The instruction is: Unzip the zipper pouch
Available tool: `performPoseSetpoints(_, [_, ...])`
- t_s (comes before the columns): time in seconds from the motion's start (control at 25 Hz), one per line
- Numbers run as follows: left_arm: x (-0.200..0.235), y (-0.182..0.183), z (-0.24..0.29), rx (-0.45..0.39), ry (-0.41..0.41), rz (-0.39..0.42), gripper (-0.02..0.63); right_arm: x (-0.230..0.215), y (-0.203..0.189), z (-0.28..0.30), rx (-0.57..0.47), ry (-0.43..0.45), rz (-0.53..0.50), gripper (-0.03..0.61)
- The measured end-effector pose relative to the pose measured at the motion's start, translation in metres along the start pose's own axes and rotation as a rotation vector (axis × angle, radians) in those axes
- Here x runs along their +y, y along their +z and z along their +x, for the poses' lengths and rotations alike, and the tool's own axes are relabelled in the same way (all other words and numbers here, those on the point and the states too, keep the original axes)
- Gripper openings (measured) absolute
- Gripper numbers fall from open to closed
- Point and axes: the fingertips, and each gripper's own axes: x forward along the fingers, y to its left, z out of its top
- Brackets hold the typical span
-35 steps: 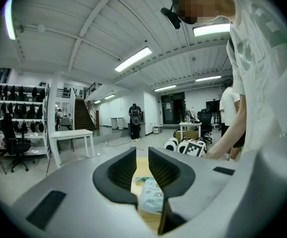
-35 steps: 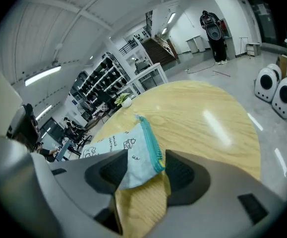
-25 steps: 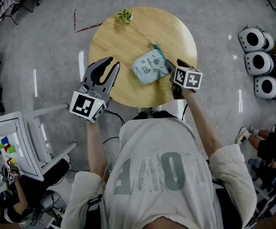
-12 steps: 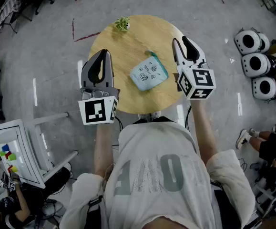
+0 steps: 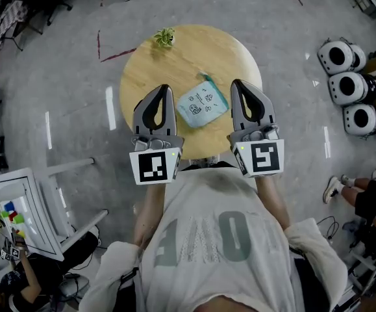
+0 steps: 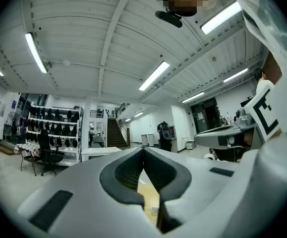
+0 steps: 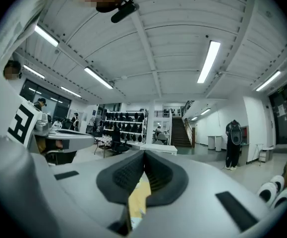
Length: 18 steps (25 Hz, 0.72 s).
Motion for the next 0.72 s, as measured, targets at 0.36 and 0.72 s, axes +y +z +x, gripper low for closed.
performPoseSetpoints(0.36, [0.001, -0.005, 0.001, 0.017, -0.007, 0.014, 0.028, 0.003, -0.013, -0.008, 0.028, 0.004, 0.012, 0.029])
performPoseSetpoints(0.72, [0.006, -0.01, -0.002, 0.032, -0.001, -0.006, 0.028, -0.004, -0.016, -0.011, 0.035, -0.021, 0.044, 0.029])
